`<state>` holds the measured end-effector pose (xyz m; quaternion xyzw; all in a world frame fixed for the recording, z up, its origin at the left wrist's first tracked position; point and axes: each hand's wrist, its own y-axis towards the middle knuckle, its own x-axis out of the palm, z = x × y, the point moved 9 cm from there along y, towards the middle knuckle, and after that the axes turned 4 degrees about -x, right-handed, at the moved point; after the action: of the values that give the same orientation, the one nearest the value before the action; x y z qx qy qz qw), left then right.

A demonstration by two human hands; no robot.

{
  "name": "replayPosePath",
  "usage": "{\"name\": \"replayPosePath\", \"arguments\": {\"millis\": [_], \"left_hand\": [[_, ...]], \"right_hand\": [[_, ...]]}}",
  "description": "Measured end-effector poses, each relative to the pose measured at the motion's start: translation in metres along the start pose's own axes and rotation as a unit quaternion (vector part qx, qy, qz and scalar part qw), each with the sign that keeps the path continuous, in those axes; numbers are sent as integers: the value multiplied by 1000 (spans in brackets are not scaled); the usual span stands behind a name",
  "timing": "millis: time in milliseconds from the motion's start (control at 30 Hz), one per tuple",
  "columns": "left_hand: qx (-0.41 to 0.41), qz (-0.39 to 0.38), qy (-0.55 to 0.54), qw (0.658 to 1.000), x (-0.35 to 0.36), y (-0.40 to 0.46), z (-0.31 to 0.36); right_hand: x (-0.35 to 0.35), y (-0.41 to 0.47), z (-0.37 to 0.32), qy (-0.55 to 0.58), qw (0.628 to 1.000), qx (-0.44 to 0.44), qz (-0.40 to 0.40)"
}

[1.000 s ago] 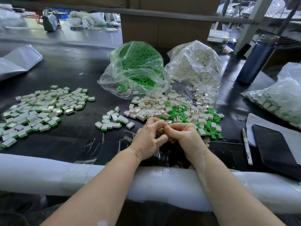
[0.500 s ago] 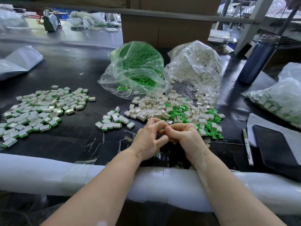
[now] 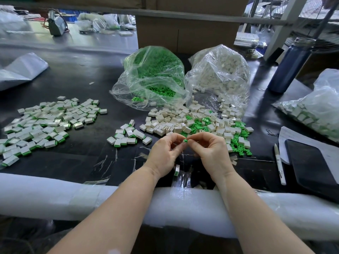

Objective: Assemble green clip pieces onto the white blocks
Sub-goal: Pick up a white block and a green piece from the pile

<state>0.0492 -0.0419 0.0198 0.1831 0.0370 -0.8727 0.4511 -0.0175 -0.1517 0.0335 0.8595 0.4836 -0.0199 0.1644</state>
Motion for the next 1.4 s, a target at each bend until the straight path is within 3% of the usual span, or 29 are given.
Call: {"name": "replayPosePath", "arguments": {"millis": [200, 367, 600, 733, 1167, 1300, 1400], "left_hand": [[-16, 8, 17, 1000, 0, -2, -1], [-16, 34, 28, 999, -4, -3, 1], [-9, 251, 89, 964, -48, -11, 3], [-43, 317, 118, 940, -65, -17, -2], [-170, 294, 218, 915, -63, -17, -20], [-157, 294, 245, 911, -61, -19, -14], [-101, 289, 257, 917, -55, -18, -1]], "right_hand": [[3, 1, -1, -133, 990, -34, -6], [4, 1, -1, -127, 991, -29, -6], [-16, 2, 2, -149, 986, -9, 69], [-20, 2, 2, -166, 982, -10, 85], [-24, 2, 4, -254, 962, -9, 96], [-15, 4, 1, -344, 936, -34, 61], [-4, 5, 1, -423, 905, -41, 18]]}}
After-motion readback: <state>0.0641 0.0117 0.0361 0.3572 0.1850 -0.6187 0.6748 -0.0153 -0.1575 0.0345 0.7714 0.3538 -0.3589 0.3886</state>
